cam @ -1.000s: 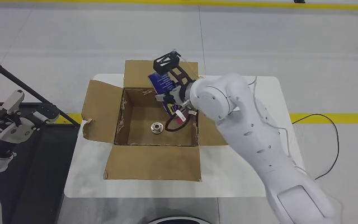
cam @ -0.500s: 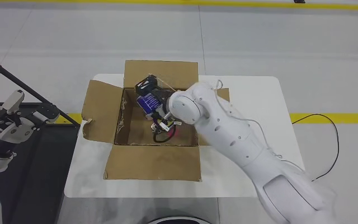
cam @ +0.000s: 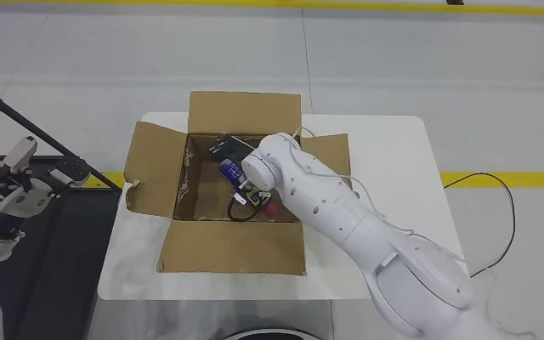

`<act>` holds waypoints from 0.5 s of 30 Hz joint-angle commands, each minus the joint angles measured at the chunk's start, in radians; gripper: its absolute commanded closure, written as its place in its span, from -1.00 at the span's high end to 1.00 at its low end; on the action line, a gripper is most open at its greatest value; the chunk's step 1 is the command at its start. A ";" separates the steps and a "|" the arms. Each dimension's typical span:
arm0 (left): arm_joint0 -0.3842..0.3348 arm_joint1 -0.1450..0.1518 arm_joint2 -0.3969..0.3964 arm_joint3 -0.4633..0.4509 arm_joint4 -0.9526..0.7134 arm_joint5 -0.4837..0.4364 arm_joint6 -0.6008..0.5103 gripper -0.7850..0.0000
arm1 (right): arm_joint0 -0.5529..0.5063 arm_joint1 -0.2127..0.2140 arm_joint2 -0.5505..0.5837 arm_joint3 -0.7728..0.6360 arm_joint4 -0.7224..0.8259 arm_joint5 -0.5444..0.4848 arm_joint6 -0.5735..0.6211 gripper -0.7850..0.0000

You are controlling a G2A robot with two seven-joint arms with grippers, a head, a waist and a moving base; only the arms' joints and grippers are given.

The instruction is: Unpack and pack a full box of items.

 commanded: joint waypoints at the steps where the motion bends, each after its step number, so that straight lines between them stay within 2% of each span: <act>1: 0.000 0.000 0.000 0.000 0.000 0.000 0.000 1.00 | 0.007 -0.015 -0.010 0.026 -0.007 0.011 -0.004 -1.00; 8: 0.000 0.000 0.000 0.000 0.000 0.000 0.000 1.00 | 0.022 -0.058 -0.033 0.100 -0.035 0.033 -0.005 -0.96; 15: 0.000 0.000 0.000 0.000 0.000 0.000 0.000 1.00 | 0.029 -0.091 -0.041 0.166 -0.057 0.042 -0.004 -0.43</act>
